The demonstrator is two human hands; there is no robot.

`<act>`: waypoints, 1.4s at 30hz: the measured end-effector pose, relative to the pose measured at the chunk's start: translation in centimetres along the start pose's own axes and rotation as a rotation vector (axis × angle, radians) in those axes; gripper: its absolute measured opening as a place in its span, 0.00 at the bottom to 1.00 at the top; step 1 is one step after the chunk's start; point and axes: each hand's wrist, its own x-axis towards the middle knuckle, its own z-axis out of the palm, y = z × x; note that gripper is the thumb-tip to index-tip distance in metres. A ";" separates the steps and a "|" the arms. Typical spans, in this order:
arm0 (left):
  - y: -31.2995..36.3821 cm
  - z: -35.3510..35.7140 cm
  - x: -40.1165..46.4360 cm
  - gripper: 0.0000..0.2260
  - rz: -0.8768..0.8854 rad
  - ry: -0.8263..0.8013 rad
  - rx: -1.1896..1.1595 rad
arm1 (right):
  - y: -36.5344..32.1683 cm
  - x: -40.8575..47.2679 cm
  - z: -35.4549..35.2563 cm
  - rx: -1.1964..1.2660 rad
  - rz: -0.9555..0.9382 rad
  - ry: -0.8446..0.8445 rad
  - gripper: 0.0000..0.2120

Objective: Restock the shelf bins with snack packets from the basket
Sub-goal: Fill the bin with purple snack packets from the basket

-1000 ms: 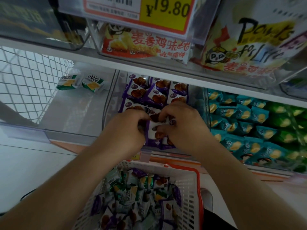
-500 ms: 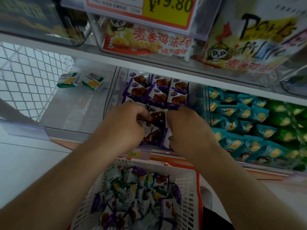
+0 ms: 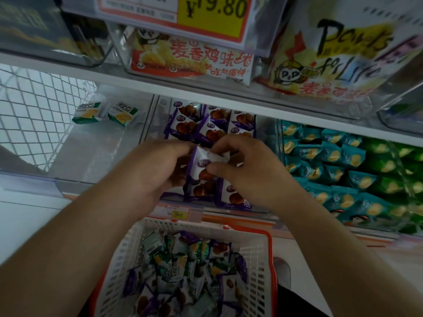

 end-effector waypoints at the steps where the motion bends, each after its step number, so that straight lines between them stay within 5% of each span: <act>1: 0.0 0.0 0.1 0.11 -0.019 -0.020 -0.014 | 0.1 0.0 -0.1 0.016 0.014 0.011 0.06; 3: 0.1 0.0 0.1 0.16 -0.021 -0.063 0.043 | 0.3 0.1 -0.3 0.033 0.028 0.037 0.07; 9: -0.4 0.0 -0.4 0.04 0.159 0.020 0.302 | 0.4 0.0 0.0 0.046 0.013 0.030 0.05; 13: -0.7 0.0 -0.2 0.05 0.097 0.031 0.294 | 0.6 -0.1 1.3 -0.182 -0.166 -0.014 0.20; 18: -1.4 -0.5 -0.1 0.10 0.226 0.111 0.736 | 2.1 0.4 3.7 -0.278 -0.144 0.028 0.17; 27: -1.8 -0.8 -0.5 0.23 0.243 0.056 1.078 | 3.0 0.7 4.1 -0.595 -0.136 0.026 0.13; 36: -3.2 -0.5 -0.9 0.28 0.262 0.051 1.161 | 1.6 1.4 5.9 -0.294 -0.144 0.043 0.13; 42: -2.6 -0.5 -0.1 0.16 0.230 0.020 1.155 | 2.5 1.0 6.4 -0.289 -0.166 0.017 0.11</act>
